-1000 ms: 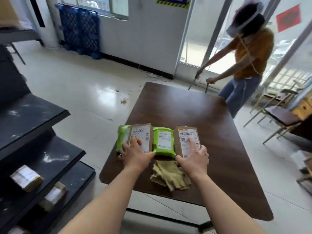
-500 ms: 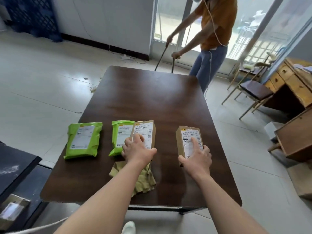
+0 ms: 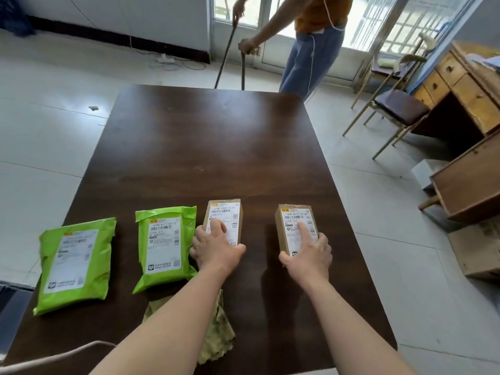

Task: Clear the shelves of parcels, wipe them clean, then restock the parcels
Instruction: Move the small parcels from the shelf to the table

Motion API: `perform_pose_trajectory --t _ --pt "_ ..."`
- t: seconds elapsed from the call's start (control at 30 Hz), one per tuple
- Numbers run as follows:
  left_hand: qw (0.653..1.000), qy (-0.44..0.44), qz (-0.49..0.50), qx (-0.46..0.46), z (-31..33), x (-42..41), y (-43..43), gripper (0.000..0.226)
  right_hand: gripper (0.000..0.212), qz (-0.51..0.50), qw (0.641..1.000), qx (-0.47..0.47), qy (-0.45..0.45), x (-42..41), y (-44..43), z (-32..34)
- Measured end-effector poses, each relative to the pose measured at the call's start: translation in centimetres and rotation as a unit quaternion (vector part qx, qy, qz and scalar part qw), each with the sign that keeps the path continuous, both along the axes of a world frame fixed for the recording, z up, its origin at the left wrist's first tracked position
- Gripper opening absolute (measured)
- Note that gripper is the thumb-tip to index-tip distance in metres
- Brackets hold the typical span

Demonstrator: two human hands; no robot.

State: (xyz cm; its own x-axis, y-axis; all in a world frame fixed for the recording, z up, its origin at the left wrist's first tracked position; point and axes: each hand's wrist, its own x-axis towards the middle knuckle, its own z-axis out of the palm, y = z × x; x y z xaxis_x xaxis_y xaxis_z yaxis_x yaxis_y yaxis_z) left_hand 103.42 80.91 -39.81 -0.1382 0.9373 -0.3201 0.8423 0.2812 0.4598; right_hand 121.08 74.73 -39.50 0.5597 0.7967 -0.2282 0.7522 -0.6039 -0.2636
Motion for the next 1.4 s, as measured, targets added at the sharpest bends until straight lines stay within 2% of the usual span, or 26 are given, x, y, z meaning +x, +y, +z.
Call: perform_pose_trajectory --t 0.37,0.6,0.83,0.9,1.0,1.1,1.23,1.4 --pt "0.999 0.034 -0.014 0.019 -4.1 1.8 1.6 0.068 0.088 0.018 0.999 -0.031 -0.002 1.2 3.3 -3.7" --pt "0.995 0.098 -0.003 0.031 -5.2 2.3 0.6 0.069 0.089 0.043 0.998 -0.038 -0.001 1.7 3.4 -4.6" --pt "0.998 0.063 0.013 0.001 -4.4 2.0 -0.2 0.077 0.093 0.086 0.995 -0.054 0.007 1.9 2.8 -4.2" --pt "0.998 0.044 0.029 0.033 -3.5 1.3 -1.3 0.069 0.088 0.116 0.993 -0.021 0.009 1.1 2.3 -3.5" --pt "0.993 -0.012 0.065 0.096 -1.8 -0.8 -3.0 0.038 0.077 0.155 0.986 0.022 0.05 -0.9 1.4 -2.2" --pt "0.984 -0.059 0.111 0.126 -0.4 -3.8 -5.2 0.009 0.057 0.195 0.974 0.071 0.09 -3.1 0.3 -1.1" --pt "0.971 -0.027 0.209 0.11 -0.8 -8.4 -9.4 0.009 0.031 0.274 0.949 0.046 0.146 -6.4 -1.4 -0.8" --pt "0.963 0.005 0.27 -0.003 -3.1 -12.6 -13.6 0.032 0.033 0.284 0.939 -0.045 0.191 -9.8 -2.5 -2.2"
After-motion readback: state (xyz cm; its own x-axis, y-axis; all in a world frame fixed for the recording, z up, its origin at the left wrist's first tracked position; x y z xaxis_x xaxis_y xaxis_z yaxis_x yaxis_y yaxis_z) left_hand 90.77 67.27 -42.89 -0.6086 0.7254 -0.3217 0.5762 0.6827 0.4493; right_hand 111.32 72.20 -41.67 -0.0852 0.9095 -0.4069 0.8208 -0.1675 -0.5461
